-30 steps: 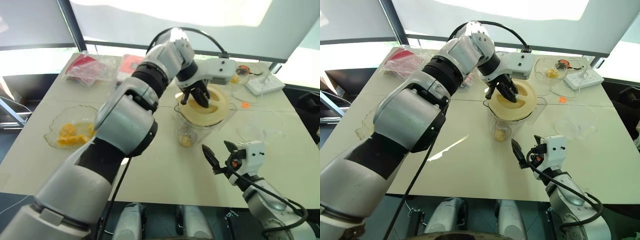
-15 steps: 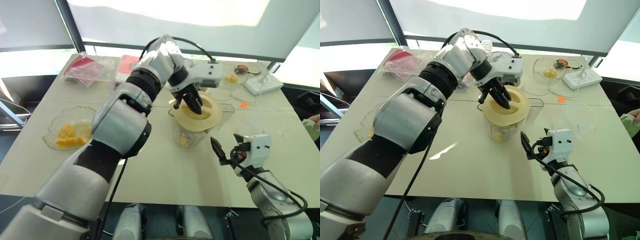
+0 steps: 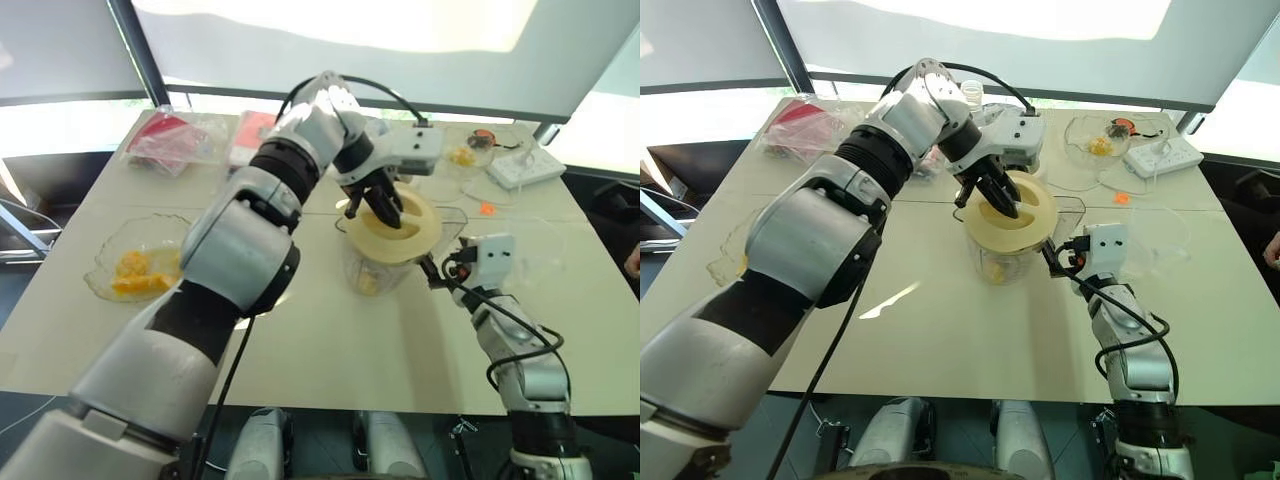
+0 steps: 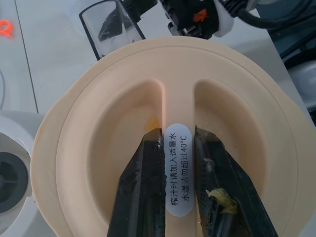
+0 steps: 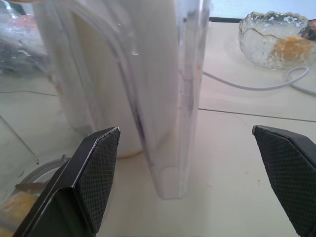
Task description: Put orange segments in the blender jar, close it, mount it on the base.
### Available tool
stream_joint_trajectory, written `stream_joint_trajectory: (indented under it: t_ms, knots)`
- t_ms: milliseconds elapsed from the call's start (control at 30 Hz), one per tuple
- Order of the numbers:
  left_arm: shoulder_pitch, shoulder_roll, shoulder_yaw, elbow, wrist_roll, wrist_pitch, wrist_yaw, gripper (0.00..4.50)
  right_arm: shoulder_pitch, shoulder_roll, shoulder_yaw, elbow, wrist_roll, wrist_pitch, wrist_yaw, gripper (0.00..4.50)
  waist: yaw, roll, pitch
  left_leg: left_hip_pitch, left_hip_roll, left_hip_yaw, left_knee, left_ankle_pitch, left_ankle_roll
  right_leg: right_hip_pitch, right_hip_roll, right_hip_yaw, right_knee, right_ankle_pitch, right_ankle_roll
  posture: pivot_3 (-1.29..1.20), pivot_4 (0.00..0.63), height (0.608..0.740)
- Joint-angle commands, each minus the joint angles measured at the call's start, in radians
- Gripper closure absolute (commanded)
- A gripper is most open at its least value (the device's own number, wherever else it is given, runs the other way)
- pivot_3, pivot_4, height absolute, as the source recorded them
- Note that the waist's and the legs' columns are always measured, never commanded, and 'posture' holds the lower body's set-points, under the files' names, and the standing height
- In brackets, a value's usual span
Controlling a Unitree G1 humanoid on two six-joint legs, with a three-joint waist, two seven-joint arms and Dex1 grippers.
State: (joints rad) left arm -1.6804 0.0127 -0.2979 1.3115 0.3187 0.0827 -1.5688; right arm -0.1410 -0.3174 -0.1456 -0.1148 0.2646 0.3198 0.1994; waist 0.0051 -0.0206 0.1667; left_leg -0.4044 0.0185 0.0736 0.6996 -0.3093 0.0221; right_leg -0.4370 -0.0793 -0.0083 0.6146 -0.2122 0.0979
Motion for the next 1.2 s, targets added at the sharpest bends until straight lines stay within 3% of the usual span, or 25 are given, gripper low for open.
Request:
stream_joint_trajectory:
  t_ms: [33,100,233,267,800,1200]
  knots:
    - [0.045,-0.016,-0.022,0.039,0.004,-0.001,-0.046,4.27,-0.040,0.007,-0.025,0.040,-0.017,-0.061,-0.001,0.54,0.000,0.000,0.000,0.000,0.000,0.000,0.000,0.000,0.000,0.000,0.000,0.000,0.000,0.000,0.001,0.00,0.150,0.740]
    - [0.047,-0.013,-0.027,0.040,0.003,-0.008,-0.046,4.27,-0.042,0.009,-0.025,0.040,-0.019,-0.073,0.001,1.29,0.000,0.000,0.000,0.000,0.000,0.000,0.000,0.000,0.000,0.000,0.000,0.000,0.000,0.000,0.001,0.00,0.150,0.740]
    - [0.053,-0.008,-0.036,0.042,0.003,-0.017,-0.046,4.27,-0.029,0.016,-0.022,0.006,-0.024,-0.071,-0.001,3.43,0.001,0.000,0.000,0.000,0.000,0.000,0.000,0.000,0.000,0.000,0.000,0.000,0.000,0.001,0.001,0.00,0.150,0.740]
    - [0.055,-0.007,-0.039,0.043,0.004,-0.020,-0.046,4.27,-0.024,0.019,-0.022,-0.008,-0.026,-0.067,-0.004,3.71,0.002,0.000,0.000,0.000,0.000,0.000,0.000,0.000,0.000,0.000,0.000,0.000,0.000,0.000,0.001,0.00,0.150,0.740]
    - [0.098,0.003,0.010,0.005,-0.021,0.068,0.012,4.27,0.012,0.062,-0.005,-0.141,-0.080,0.032,-0.097,3.69,0.007,0.000,0.000,0.000,-0.001,-0.001,0.000,0.000,0.000,0.001,-0.001,0.000,0.000,0.000,0.001,0.00,0.150,0.740]
    - [0.180,0.015,0.005,-0.099,-0.036,0.309,0.140,4.27,0.019,0.120,0.023,-0.236,-0.117,0.079,-0.152,3.69,0.007,0.001,0.000,0.009,-0.001,-0.003,0.000,0.000,0.000,0.010,-0.001,0.000,0.000,-0.002,-0.002,0.00,0.150,0.740]
